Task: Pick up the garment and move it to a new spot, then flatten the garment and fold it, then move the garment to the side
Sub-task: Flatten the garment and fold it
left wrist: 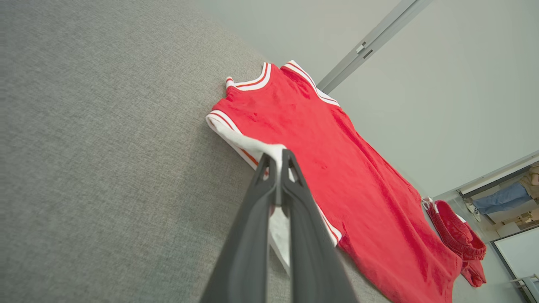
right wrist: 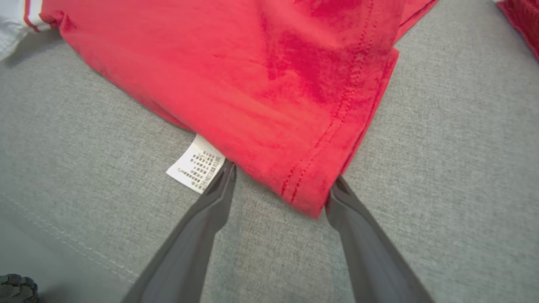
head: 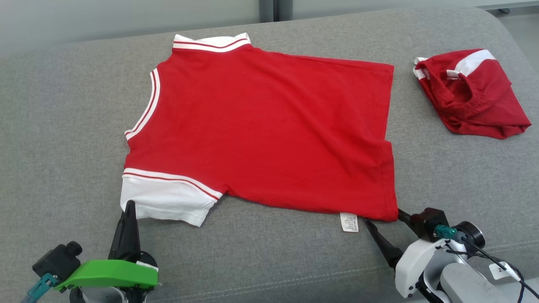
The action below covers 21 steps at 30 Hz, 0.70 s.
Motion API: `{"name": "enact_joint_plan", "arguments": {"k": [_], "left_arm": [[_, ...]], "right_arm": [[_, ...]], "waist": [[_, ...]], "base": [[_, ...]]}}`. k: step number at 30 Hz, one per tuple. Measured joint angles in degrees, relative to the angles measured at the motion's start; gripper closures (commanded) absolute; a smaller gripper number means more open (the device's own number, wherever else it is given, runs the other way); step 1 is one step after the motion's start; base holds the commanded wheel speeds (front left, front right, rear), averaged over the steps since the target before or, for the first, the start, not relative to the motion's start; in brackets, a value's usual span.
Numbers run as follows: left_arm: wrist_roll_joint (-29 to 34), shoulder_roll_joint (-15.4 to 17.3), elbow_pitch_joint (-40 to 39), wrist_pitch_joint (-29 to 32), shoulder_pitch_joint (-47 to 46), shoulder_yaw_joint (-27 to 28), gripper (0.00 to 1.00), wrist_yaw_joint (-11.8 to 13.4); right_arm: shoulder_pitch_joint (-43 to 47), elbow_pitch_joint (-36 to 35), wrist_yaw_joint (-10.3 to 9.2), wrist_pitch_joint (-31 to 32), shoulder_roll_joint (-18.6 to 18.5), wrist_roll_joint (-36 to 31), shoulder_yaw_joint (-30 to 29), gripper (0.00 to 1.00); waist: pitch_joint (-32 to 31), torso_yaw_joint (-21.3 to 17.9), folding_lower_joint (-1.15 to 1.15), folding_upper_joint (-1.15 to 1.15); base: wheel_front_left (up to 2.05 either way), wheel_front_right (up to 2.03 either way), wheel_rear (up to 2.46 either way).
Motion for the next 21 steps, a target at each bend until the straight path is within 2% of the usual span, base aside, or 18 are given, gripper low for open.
{"name": "enact_joint_plan", "arguments": {"k": [2, 3, 4, 5, 9, 10, 21], "left_arm": [[0.0, 0.0, 0.0, 0.0, 0.0, 0.26, 1.0, 0.0], [0.0, 0.0, 0.0, 0.0, 0.0, 0.33, 1.0, 0.0], [0.0, 0.0, 0.0, 0.0, 0.0, 0.32, 1.0, 0.0], [0.0, 0.0, 0.0, 0.0, 0.0, 0.32, 1.0, 0.0], [0.0, 0.0, -0.04, 0.0, 0.0, 0.46, 1.0, 0.0], [0.0, 0.0, -0.12, 0.0, 0.0, 0.53, 1.0, 0.0], [0.0, -0.11, -5.7, -0.16, -0.79, 5.28, 1.0, -0.53]], "right_arm": [[-0.54, 0.68, 0.0, 0.0, 0.07, -0.21, 0.75, 0.01], [-0.66, 1.13, 0.0, 0.0, 0.16, -0.32, 1.03, 0.25], [-0.67, 1.46, 0.0, 0.0, 0.23, -0.32, 1.14, 0.33], [-0.67, 1.78, 0.0, 0.0, 0.29, -0.32, 1.18, 0.62], [-0.69, 2.53, 0.0, 0.0, 0.63, -0.16, 0.97, 0.89], [-0.69, 2.52, 0.0, 0.0, 0.85, 0.31, 0.62, 1.0], [-2.74, -4.57, 0.0, 0.0, 3.03, 7.87, -7.0, 1.0]], "waist": [[0.16, 0.2, 0.0, 0.0], [0.2, 0.26, 0.0, 0.0], [0.21, 0.31, 0.0, 0.0], [0.23, 0.36, 0.0, 0.0], [0.29, 0.45, 0.0, 0.0], [0.29, 0.44, 0.0, 0.0], [-0.66, -1.09, 0.0, 0.0]], "base": [[0.0, 0.0, 0.0], [0.0, 0.0, 0.0], [0.0, 0.0, 0.0], [0.0, 0.0, 0.0], [0.0, 0.0, 0.0], [0.0, 0.0, 0.0], [0.0, 0.0, 0.0]]}}
